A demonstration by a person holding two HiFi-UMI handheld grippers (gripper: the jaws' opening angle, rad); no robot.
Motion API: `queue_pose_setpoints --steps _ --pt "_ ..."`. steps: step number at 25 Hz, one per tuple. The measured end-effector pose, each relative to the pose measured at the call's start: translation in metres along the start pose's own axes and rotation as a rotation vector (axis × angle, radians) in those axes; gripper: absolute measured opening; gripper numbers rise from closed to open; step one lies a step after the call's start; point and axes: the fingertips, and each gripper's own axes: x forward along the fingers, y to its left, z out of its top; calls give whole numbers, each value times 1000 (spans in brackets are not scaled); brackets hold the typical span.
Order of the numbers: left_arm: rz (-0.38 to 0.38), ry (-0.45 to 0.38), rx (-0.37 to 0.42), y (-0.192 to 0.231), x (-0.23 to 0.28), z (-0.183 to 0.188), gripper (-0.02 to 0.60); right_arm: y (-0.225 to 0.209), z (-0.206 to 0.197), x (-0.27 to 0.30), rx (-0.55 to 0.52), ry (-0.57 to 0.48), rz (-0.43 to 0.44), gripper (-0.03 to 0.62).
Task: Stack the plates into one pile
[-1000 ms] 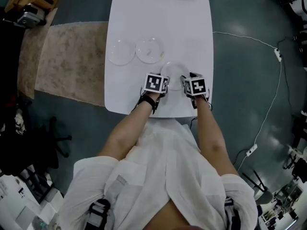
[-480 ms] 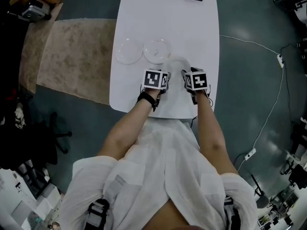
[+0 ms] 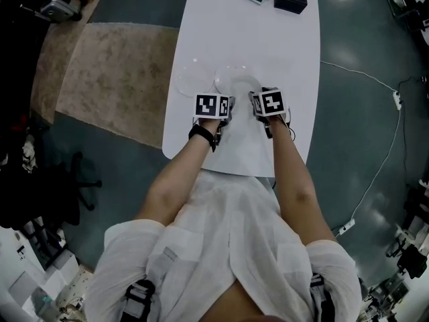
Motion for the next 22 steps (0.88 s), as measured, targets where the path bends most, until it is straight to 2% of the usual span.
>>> queue_pose_setpoints --steps 6,9,13,22 --pt "-62 1 -1 -4 8 28 172 17 35 19 -42 5 27 193" --pt "-62 -3 0 2 7 38 170 20 47 23 -58 -4 32 196" --pt "-56 19 21 7 9 35 170 16 45 25 -73 5 43 195" --pt "-88 52 85 -13 15 19 170 -8 35 -4 -19 -63 31 202"
